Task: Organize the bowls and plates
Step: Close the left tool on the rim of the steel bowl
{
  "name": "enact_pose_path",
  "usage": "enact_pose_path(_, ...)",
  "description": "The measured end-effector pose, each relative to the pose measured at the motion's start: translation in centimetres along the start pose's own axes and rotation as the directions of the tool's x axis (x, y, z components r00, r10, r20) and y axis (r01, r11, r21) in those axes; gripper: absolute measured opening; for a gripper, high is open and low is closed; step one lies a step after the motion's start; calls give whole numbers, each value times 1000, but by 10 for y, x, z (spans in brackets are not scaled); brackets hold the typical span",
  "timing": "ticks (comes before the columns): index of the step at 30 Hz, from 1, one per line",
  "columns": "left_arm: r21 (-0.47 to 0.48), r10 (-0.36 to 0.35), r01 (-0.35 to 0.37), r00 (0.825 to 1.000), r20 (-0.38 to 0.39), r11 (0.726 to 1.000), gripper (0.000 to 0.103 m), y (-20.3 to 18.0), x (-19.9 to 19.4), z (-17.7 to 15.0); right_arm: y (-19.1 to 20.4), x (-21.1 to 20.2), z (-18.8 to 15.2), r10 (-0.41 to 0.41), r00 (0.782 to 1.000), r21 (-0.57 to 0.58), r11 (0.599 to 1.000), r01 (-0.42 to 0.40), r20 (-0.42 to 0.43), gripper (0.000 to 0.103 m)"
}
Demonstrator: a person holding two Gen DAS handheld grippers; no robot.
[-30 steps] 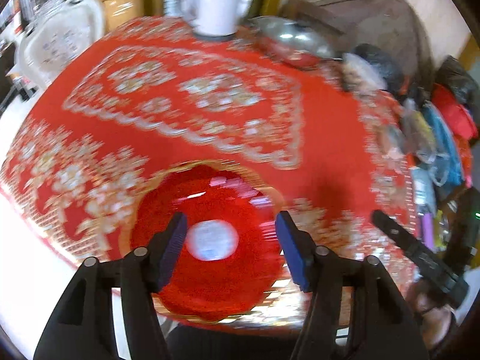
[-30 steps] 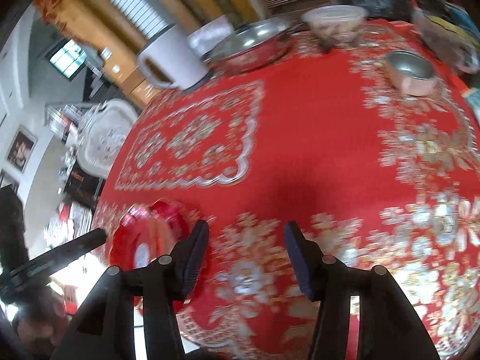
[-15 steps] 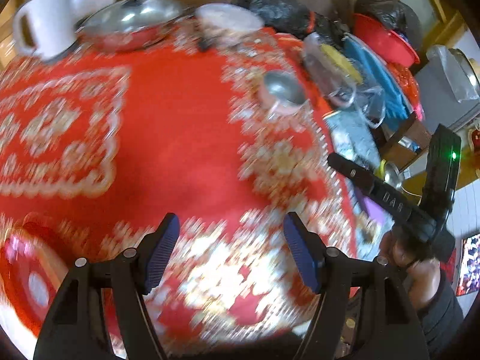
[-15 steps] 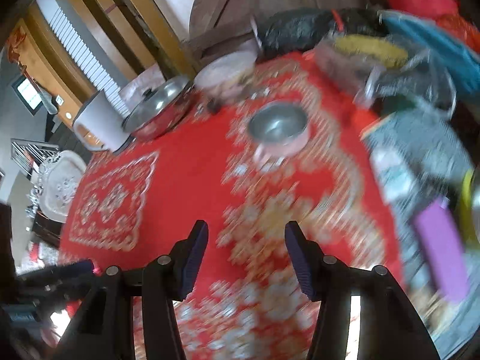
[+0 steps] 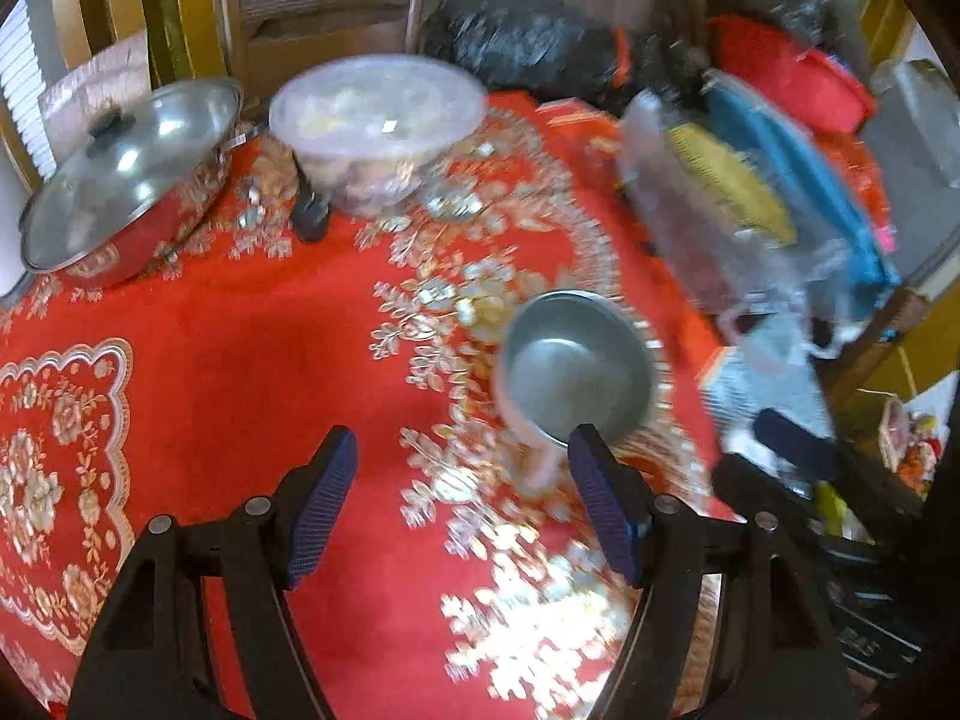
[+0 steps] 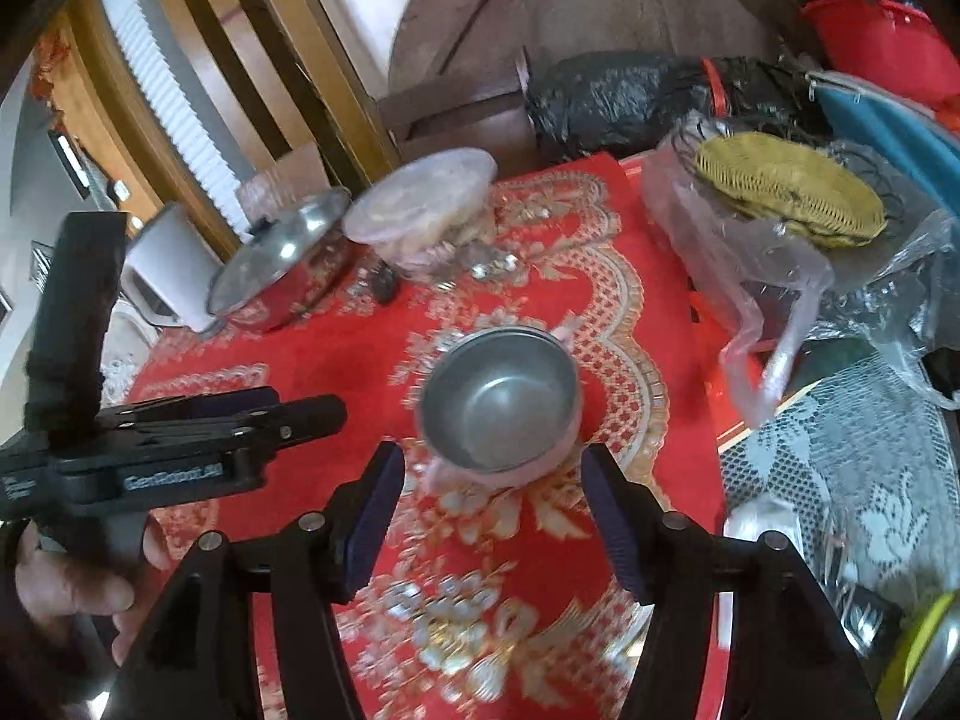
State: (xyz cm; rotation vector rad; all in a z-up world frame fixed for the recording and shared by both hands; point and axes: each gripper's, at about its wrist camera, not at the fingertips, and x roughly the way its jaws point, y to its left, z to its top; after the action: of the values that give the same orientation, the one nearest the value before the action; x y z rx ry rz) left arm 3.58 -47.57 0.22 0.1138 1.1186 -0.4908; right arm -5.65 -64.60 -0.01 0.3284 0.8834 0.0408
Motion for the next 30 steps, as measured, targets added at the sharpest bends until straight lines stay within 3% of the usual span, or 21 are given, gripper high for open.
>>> enact_pose_path(7,21,12,-11,999,-49,1000,72,-12,45,11,-21,41,11,-30,999,56,998,32,-33,62)
enact_pose_path(9,36,0,2,999,-51,999,72,-17,48,13,-23,49,13,-39,998,62,997,42,-51,44)
enact_pose_path(10,40,-6,8,998,-56,999,72,-19,51,13,-24,55,14,-45,997,60,997,49,-66,41)
enact_pose_path(12,33,-19,21,997,-80,999,64,-21,59,15,-24,64,15,-49,995,53,997,54,-88,32)
enact_pose_path(15,37,-23,28,994,-110,999,56,-22,70,16,-23,75,12,-71,991,44,996,77,-117,27)
enact_pose_path(17,44,-20,25,992,-123,999,38,-23,74,15,-26,79,10,-82,989,54,995,89,-122,21)
enact_pose_path(20,32,-70,75,988,-135,997,19,-25,78,14,-29,78,10,-68,991,84,993,78,-118,19)
enact_pose_path(30,27,-48,53,986,-159,998,16,-27,69,4,-29,68,8,-38,988,153,986,60,-147,14)
